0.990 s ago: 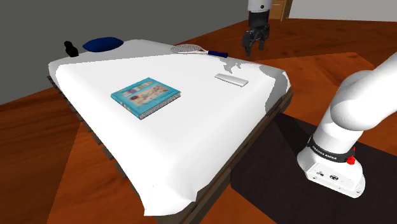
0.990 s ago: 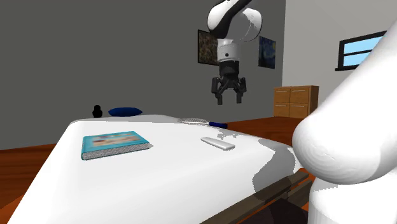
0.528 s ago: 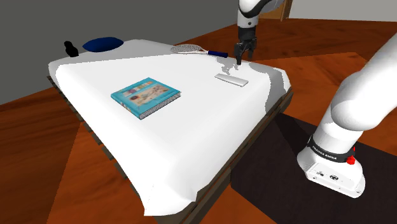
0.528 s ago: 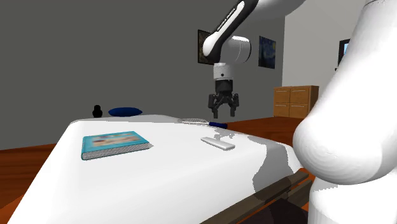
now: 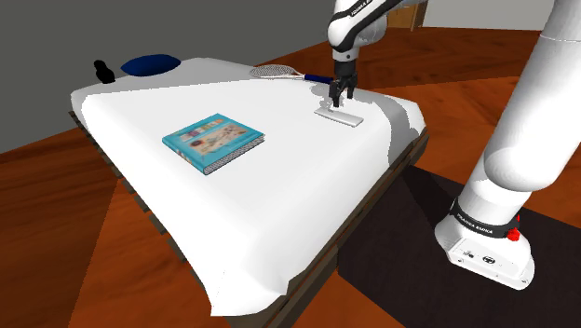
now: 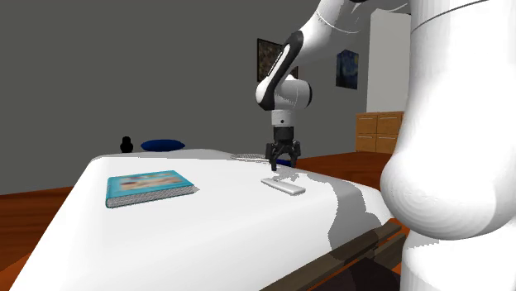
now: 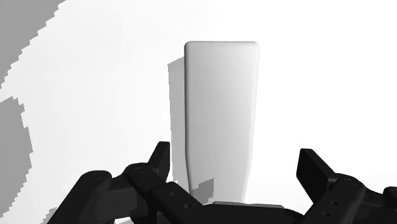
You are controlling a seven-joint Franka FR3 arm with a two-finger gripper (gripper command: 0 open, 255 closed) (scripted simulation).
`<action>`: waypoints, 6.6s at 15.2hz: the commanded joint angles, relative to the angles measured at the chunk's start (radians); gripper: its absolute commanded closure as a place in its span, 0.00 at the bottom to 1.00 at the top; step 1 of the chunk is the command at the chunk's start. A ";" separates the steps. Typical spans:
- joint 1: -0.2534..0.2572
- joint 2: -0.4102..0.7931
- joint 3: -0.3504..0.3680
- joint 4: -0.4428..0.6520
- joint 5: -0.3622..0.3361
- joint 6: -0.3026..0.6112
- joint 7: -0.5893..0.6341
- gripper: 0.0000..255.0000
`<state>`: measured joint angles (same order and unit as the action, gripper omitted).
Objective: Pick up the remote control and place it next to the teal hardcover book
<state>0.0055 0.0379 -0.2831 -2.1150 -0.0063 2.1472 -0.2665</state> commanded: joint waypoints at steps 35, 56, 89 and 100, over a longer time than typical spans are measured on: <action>-0.011 0.136 0.003 0.084 0.053 0.046 -0.063 1.00; 0.045 0.333 0.059 0.532 0.083 -0.210 0.059 1.00; 0.070 0.819 0.114 1.104 0.131 -0.296 0.174 1.00; 0.064 0.812 0.113 1.194 0.128 -0.392 0.178 0.00</action>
<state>0.0714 0.8485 -0.1703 -0.9532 0.1224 1.7865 -0.0902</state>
